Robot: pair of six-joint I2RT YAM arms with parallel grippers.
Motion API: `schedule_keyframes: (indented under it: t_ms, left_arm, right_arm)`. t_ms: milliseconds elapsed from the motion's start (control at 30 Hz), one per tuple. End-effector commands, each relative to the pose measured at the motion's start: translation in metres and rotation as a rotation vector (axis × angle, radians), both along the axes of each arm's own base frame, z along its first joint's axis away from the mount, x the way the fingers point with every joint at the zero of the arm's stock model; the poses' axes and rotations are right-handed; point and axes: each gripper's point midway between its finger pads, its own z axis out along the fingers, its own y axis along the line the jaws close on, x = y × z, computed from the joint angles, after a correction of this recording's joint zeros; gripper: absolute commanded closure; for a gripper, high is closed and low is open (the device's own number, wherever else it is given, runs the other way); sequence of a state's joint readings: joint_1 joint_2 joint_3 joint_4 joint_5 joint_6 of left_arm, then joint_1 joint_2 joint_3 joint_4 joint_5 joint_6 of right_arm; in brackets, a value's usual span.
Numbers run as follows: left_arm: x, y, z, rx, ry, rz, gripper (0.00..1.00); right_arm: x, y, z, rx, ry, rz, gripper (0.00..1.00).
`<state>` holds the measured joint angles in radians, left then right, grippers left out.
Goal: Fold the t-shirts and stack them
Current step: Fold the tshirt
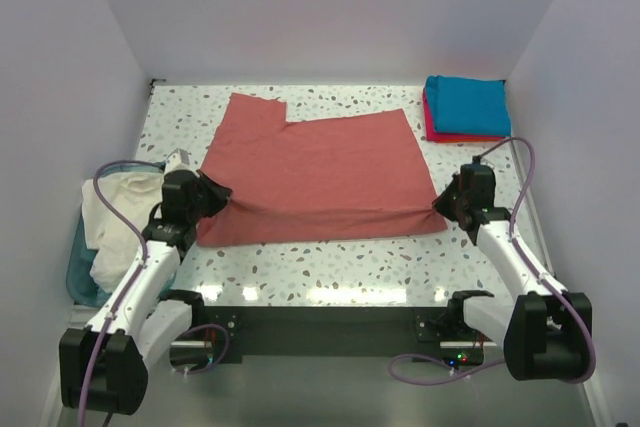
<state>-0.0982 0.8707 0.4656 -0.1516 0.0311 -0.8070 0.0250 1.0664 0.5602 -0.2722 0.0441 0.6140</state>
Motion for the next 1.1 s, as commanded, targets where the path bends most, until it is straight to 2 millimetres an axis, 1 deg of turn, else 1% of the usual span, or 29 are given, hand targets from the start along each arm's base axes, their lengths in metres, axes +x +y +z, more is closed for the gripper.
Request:
schedule_keyframes:
  t_ms: [0, 67, 100, 133, 233, 300, 333, 400, 433, 467, 567, 600, 633, 667, 767, 800, 833, 867, 900, 967, 1000, 1067]
  left_arm:
    - [0.028, 0.009, 0.039, 0.069, -0.101, 0.025, 0.87]
    - [0.034, 0.01, 0.037, 0.084, -0.09, 0.026, 0.87]
    - [0.038, 0.01, 0.04, 0.089, -0.096, 0.023, 0.87]
    - [0.039, 0.01, 0.038, 0.092, -0.087, 0.021, 0.88]
    - [0.042, 0.016, 0.043, 0.108, -0.103, 0.053, 0.87]
    - [0.046, 0.019, 0.05, 0.117, -0.124, 0.069, 0.87]
    - [0.049, 0.02, 0.049, 0.125, -0.117, 0.072, 0.87]
    - [0.054, 0.02, 0.056, 0.132, -0.122, 0.075, 0.87]
    - [0.057, 0.022, 0.054, 0.138, -0.112, 0.082, 0.87]
    - [0.06, 0.022, 0.057, 0.14, -0.116, 0.084, 0.87]
    - [0.068, 0.024, 0.056, 0.15, -0.109, 0.1, 0.87]
    - [0.069, 0.025, 0.054, 0.153, -0.101, 0.102, 0.87]
    - [0.07, 0.026, 0.049, 0.158, -0.086, 0.106, 0.87]
    - [0.071, 0.027, 0.046, 0.16, -0.078, 0.108, 0.87]
    - [0.069, 0.028, 0.027, 0.159, -0.013, 0.126, 0.77]
    - [0.069, 0.029, 0.017, 0.161, 0.021, 0.135, 0.7]
    - [0.07, 0.03, 0.012, 0.16, 0.04, 0.142, 0.66]
    - [0.071, 0.03, 0.008, 0.156, 0.055, 0.147, 0.62]
    - [0.07, 0.03, -0.005, 0.161, 0.101, 0.151, 0.57]
    - [0.072, 0.03, -0.014, 0.158, 0.14, 0.16, 0.54]
    - [0.072, 0.028, -0.024, 0.16, 0.17, 0.156, 0.52]
    - [0.078, 0.025, -0.029, 0.154, 0.172, 0.146, 0.52]
  right_arm:
    - [0.032, -0.007, 0.027, -0.008, -0.096, -0.049, 1.0]
    - [0.038, -0.005, 0.029, 0.006, -0.098, -0.055, 1.0]
    - [0.04, -0.005, 0.026, 0.009, -0.098, -0.054, 1.0]
    - [0.04, -0.004, 0.024, 0.013, -0.095, -0.056, 1.0]
    - [0.042, -0.004, 0.02, 0.016, -0.092, -0.059, 1.0]
    - [0.048, -0.003, 0.02, 0.026, -0.094, -0.062, 1.0]
    - [0.05, -0.002, 0.02, 0.031, -0.095, -0.06, 1.0]
    - [0.059, -0.002, 0.027, 0.031, -0.121, -0.062, 1.0]
    - [0.062, -0.003, 0.026, 0.03, -0.119, -0.066, 1.0]
    - [0.068, -0.003, 0.032, 0.029, -0.137, -0.066, 1.0]
    - [0.082, -0.003, 0.038, 0.024, -0.152, -0.063, 1.0]
    - [0.085, -0.003, 0.038, 0.024, -0.151, -0.061, 1.0]
    - [0.09, -0.002, 0.044, 0.024, -0.161, -0.057, 1.0]
    - [0.091, -0.002, 0.039, 0.023, -0.141, -0.059, 1.0]
    - [0.093, -0.002, 0.035, 0.022, -0.13, -0.055, 1.0]
    - [0.092, -0.002, 0.033, 0.023, -0.127, -0.053, 1.0]
    - [0.089, -0.001, 0.029, 0.029, -0.118, -0.053, 1.0]
    - [0.09, -0.001, 0.029, 0.03, -0.122, -0.052, 1.0]
    - [0.089, 0.0, 0.027, 0.035, -0.119, -0.048, 1.0]
    - [0.088, 0.001, 0.024, 0.036, -0.114, -0.043, 1.0]
    - [0.087, 0.002, 0.022, 0.039, -0.108, -0.042, 1.0]
    - [0.087, 0.004, 0.021, 0.048, -0.111, -0.035, 1.0]
